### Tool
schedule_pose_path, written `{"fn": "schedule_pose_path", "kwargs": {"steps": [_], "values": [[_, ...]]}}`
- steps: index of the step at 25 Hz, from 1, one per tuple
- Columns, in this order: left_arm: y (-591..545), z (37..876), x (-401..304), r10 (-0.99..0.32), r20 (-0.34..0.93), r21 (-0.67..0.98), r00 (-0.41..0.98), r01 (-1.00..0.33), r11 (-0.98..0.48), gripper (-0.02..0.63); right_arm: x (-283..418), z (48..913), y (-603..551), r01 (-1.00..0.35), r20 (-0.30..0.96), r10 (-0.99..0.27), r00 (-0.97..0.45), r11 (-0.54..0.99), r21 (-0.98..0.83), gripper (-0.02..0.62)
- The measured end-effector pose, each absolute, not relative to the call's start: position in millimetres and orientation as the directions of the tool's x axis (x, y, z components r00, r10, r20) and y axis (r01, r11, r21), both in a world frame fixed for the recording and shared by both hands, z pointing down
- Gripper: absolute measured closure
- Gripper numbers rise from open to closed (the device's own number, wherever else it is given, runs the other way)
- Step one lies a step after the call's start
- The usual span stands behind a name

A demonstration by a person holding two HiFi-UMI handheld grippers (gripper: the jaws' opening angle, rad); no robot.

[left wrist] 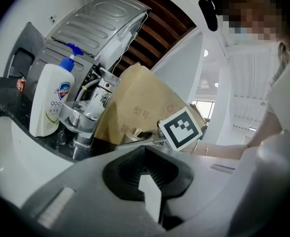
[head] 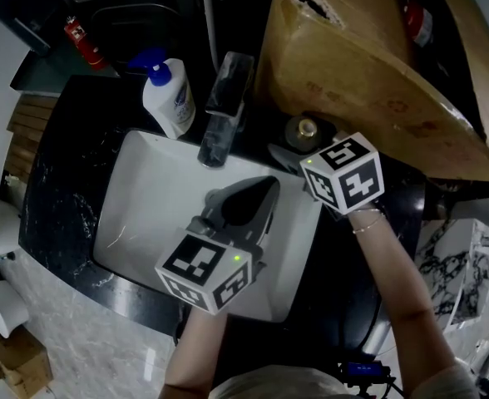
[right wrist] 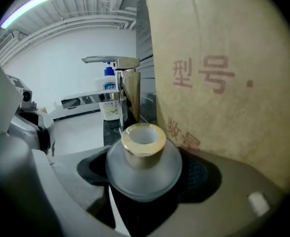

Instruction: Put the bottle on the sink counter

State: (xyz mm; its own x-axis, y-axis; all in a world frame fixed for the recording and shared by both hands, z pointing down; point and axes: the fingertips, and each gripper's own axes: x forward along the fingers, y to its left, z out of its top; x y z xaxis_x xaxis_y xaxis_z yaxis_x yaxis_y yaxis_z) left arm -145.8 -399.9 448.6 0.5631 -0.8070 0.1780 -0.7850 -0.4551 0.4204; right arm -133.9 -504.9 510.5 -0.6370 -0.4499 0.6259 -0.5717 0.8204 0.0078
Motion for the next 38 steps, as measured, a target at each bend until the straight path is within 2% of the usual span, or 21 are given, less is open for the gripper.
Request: {"fn": "schedule_pose_path", "kwargs": {"steps": [8, 11, 19, 32, 38], "values": [[-381.7, 431.2, -141.6, -0.807, 0.185, 0.382, 0.561, -0.797, -0.467, 0.598, -108.6, 483.9, -487.7, -0.647, 0.56, -0.532, -0.635, 0.763, -0.009, 0.227], [-370.1, 424.0, -138.4, -0.806, 0.184, 0.375, 0.562, -0.799, -0.471, 0.598, -98.5, 468.8, -474.6, -0.672, 0.5, -0.555, -0.664, 0.737, -0.074, 0.227], [-338.4, 393.8, -130.0, -0.8, 0.153, 0.338, 0.58, -0.791, -0.51, 0.598, -96.3, 417.7, -420.1, -0.639, 0.356, -0.553, -0.754, 0.744, -0.197, 0.229], [-268.4, 330.4, -127.5, -0.797, 0.059, 0.265, 0.601, -0.779, -0.568, 0.598, -80.1, 330.7, -312.3, -0.613, 0.182, -0.586, -0.789, 0.769, -0.181, 0.245], [-243.8, 309.9, -125.2, -0.787, 0.031, 0.24, 0.616, -0.769, -0.592, 0.598, -84.6, 282.1, -274.7, -0.582, 0.083, -0.576, -0.813, 0.807, -0.105, 0.245]]}}
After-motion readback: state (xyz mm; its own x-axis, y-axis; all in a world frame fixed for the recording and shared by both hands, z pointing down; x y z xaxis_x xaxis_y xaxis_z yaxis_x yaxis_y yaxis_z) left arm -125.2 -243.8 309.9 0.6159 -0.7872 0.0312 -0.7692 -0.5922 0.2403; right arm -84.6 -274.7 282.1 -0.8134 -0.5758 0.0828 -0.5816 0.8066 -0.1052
